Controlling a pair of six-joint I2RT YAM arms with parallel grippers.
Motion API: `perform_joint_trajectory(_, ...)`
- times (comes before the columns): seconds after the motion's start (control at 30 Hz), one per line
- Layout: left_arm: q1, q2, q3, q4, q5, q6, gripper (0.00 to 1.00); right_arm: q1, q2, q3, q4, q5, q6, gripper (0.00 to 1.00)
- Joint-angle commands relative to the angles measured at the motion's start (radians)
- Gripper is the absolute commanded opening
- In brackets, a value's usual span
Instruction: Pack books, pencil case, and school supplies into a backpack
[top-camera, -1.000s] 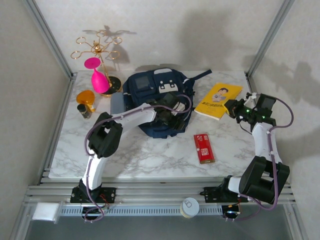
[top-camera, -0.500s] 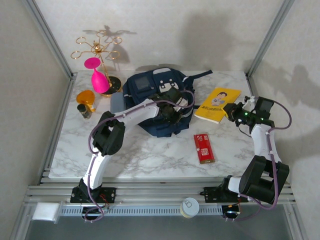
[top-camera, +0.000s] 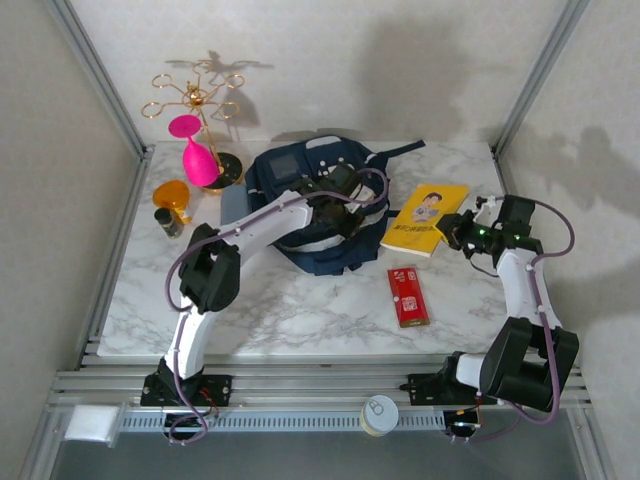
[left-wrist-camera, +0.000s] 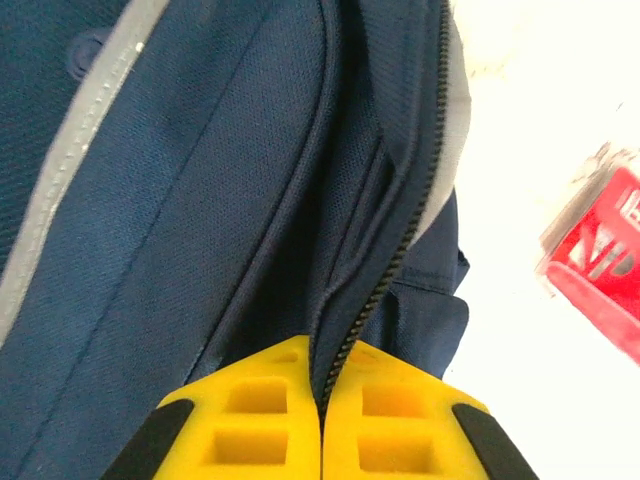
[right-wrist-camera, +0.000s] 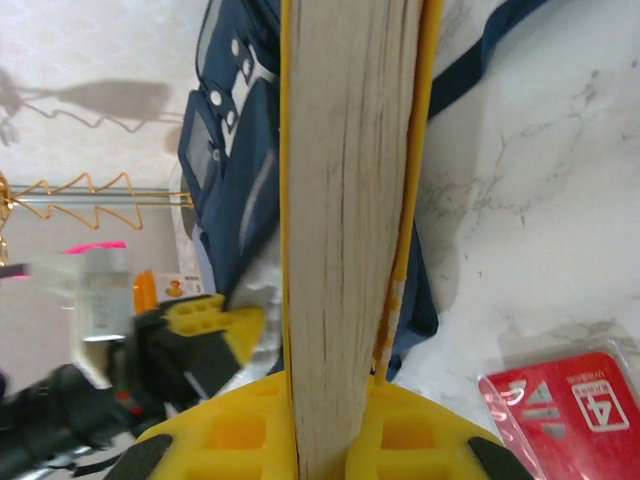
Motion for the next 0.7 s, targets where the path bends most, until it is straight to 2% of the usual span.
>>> perform_joint_trajectory(0.0,0.003,-0.166,0.068,0.031,-0.055,-0.021,0.00,0.053,-0.052,0.011,-0.053,-0.003,-0.055,0.00)
perform_joint_trajectory(0.07,0.001,-0.206,0.067,0.048,-0.066,0.001,0.00,0.117,-0.054,-0.007,-0.045,-0.041,-0.046,0.00)
perform_joint_trajectory(0.13,0.001,-0.232,0.067,0.058,-0.064,0.026,0.00,0.178,-0.056,-0.067,0.077,-0.162,0.043,0.00)
perform_joint_trajectory(0.23,-0.001,-0.258,0.071,0.062,-0.044,0.033,0.00,0.322,-0.037,-0.108,0.267,-0.176,0.169,0.00)
perform_joint_trajectory(0.3,-0.006,-0.278,0.067,0.074,0.004,0.037,0.00,0.415,0.033,-0.094,0.376,-0.186,0.232,0.00)
perform_joint_trajectory(0.37,-0.011,-0.291,0.059,0.094,-0.008,0.025,0.00,0.485,0.142,-0.044,0.454,-0.180,0.240,0.00)
perform_joint_trajectory(0.47,-0.011,-0.287,0.078,0.089,-0.018,0.013,0.00,0.524,0.312,0.056,0.504,-0.131,0.224,0.00)
perform_joint_trajectory(0.6,-0.011,-0.298,0.078,0.095,-0.036,-0.012,0.00,0.527,0.503,0.176,0.500,-0.060,0.158,0.15)
perform_joint_trajectory(0.67,-0.011,-0.298,0.080,0.095,-0.059,-0.015,0.00,0.526,0.572,0.220,0.459,-0.047,0.107,0.31)
